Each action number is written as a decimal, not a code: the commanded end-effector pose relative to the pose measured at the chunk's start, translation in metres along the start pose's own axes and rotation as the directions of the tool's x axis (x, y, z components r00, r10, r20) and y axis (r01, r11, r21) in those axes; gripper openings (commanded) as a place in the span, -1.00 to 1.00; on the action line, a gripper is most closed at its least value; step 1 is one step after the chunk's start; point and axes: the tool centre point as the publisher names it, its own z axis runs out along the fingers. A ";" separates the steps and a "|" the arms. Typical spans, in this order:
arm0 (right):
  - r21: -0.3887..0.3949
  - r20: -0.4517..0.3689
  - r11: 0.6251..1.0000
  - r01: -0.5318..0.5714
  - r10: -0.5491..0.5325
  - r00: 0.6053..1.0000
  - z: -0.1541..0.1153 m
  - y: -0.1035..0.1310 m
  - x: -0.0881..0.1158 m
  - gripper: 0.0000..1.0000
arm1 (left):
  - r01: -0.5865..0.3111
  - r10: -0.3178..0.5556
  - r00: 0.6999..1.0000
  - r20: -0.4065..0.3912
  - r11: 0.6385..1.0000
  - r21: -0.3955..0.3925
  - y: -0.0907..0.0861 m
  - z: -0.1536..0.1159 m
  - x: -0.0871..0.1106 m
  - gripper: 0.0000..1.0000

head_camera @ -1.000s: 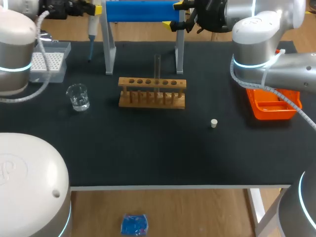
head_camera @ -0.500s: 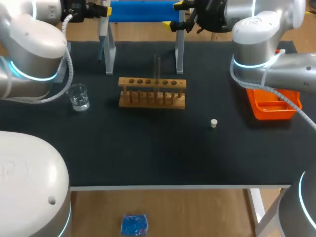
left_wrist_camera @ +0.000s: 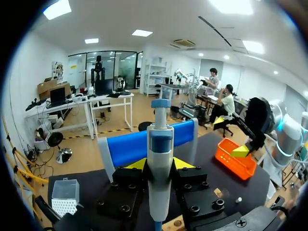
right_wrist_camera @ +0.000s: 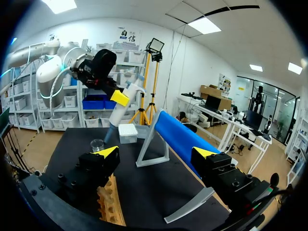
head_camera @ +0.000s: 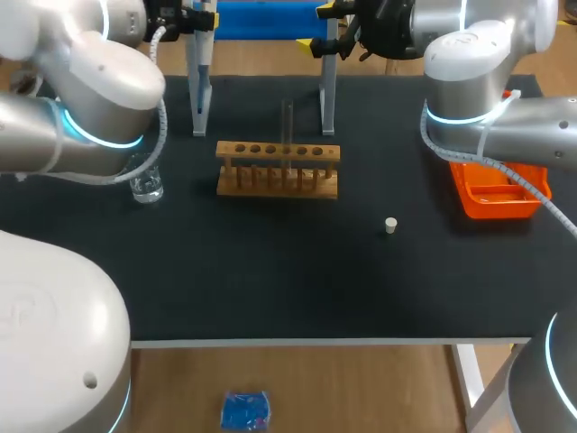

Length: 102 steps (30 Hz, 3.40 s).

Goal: Invert the test tube, pick up the pipette, mount the tip to pipette, aspirate from beaker and dispense into the tube, eject the tip, return the pipette, and cap with the stopper.

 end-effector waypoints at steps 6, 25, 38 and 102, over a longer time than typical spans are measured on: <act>0.004 -0.005 1.000 0.000 0.000 1.000 -0.001 0.001 -0.001 1.00 | 0.029 -0.028 0.995 0.099 1.000 -0.010 0.003 0.024 -0.004 -1.00; 0.004 -0.005 1.000 0.000 0.000 1.000 -0.001 0.001 -0.001 1.00 | 0.058 -0.043 0.966 0.257 0.997 -0.051 -0.016 0.062 -0.040 -1.00; 0.004 -0.005 1.000 0.000 0.000 1.000 -0.001 0.001 -0.001 1.00 | 0.099 -0.067 0.942 0.329 0.992 -0.081 -0.011 0.070 -0.040 -1.00; 0.004 -0.005 1.000 0.000 0.000 1.000 -0.001 0.001 -0.001 1.00 | 0.186 -0.121 0.924 0.362 0.971 -0.151 0.023 0.102 -0.049 1.00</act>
